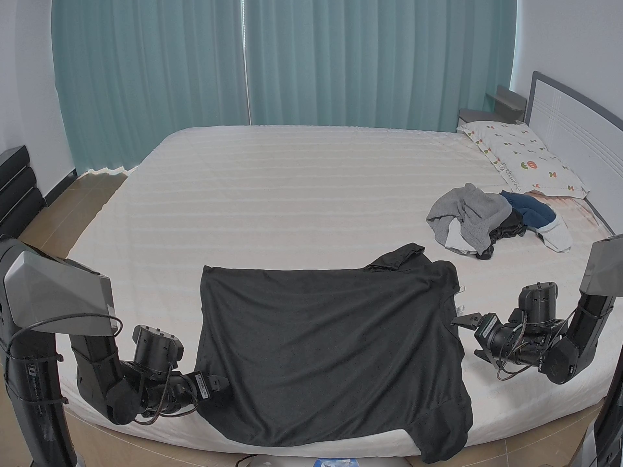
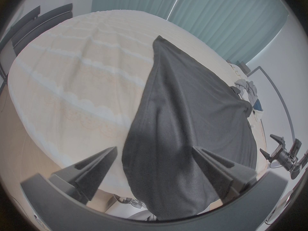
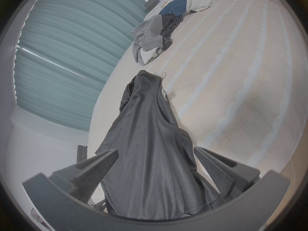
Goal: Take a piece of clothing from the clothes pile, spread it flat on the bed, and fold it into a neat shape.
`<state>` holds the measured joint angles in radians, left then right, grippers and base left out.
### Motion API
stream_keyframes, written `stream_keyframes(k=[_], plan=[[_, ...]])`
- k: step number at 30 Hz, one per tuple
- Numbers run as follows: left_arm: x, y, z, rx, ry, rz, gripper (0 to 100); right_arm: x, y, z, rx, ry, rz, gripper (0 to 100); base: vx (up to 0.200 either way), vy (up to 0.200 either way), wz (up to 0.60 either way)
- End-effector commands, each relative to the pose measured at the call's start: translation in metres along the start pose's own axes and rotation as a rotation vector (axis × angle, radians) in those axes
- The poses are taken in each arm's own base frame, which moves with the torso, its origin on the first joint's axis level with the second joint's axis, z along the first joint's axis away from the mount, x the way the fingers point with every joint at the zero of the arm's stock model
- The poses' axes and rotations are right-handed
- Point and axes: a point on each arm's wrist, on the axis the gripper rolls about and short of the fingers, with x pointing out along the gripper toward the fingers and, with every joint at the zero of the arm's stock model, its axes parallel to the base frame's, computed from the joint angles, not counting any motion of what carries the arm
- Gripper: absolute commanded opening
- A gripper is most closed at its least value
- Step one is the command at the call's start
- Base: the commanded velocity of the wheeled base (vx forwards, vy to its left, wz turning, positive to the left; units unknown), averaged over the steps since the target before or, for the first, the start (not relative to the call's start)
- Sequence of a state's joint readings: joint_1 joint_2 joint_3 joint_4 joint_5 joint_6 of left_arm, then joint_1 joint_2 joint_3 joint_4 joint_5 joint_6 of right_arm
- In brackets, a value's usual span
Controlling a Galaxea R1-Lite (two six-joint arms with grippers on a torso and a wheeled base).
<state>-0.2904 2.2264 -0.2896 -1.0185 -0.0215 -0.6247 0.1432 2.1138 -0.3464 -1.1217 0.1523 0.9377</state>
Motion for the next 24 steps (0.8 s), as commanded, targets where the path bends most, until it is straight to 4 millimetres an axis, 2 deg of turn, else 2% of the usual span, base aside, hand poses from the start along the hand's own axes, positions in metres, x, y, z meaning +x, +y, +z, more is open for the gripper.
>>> stream_keyframes(k=[1, 8, 12, 19, 24], plan=[[0.002, -0.001, -0.003, 0.009, 0.012, 0.011, 0, -0.001, -0.003, -0.002, 0.0, 0.007, -0.012, 100, 0.0, 0.0, 0.0], [-0.002, 0.006, -0.004, 0.012, 0.014, 0.042, 0, -0.003, -0.004, 0.003, 0.006, -0.026, 0.004, 100, 0.0, 0.0, 0.0], [-0.014, 0.012, 0.0, 0.035, -0.026, 0.079, 0, -0.004, -0.005, 0.004, 0.003, -0.033, 0.001, 100, 0.0, 0.0, 0.0], [-0.036, 0.036, 0.006, 0.097, -0.044, 0.211, 0, -0.001, -0.006, 0.007, 0.008, -0.042, -0.001, 100, 0.0, 0.0, 0.0], [-0.042, 0.041, 0.01, 0.084, -0.038, 0.247, 0, -0.001, -0.006, 0.007, 0.009, -0.043, -0.004, 100, 0.0, 0.0, 0.0]])
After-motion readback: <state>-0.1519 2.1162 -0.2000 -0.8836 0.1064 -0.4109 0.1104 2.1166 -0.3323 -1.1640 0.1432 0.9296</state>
